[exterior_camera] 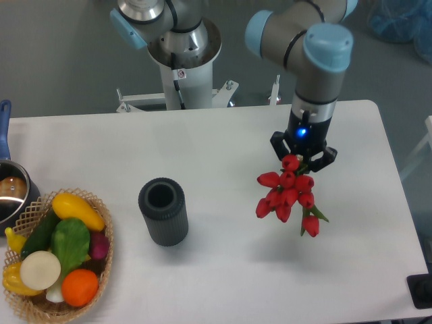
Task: Place the flowers on the table
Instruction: 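Swing the held tulips down and lower them toward the table surface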
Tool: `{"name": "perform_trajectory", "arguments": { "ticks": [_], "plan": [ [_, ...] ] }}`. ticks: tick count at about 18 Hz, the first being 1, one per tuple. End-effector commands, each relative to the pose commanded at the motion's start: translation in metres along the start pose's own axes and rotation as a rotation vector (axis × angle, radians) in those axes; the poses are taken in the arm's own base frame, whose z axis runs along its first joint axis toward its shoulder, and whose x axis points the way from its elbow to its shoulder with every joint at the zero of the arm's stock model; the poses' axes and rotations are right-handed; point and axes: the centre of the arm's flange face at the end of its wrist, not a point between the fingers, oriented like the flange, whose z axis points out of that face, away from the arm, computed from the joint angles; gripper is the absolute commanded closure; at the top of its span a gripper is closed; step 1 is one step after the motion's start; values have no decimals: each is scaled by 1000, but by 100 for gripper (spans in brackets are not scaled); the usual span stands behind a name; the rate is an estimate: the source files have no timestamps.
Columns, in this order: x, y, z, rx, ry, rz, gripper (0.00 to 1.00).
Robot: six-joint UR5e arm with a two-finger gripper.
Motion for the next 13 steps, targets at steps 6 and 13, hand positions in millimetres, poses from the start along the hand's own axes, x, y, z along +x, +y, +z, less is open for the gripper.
{"name": "perform_trajectory", "arguments": {
  "ticks": [6, 13],
  "plan": [
    [12, -12, 28, -116, -4, 28, 79],
    [15, -14, 64, -151, 46, 31, 79]
  ]
}}
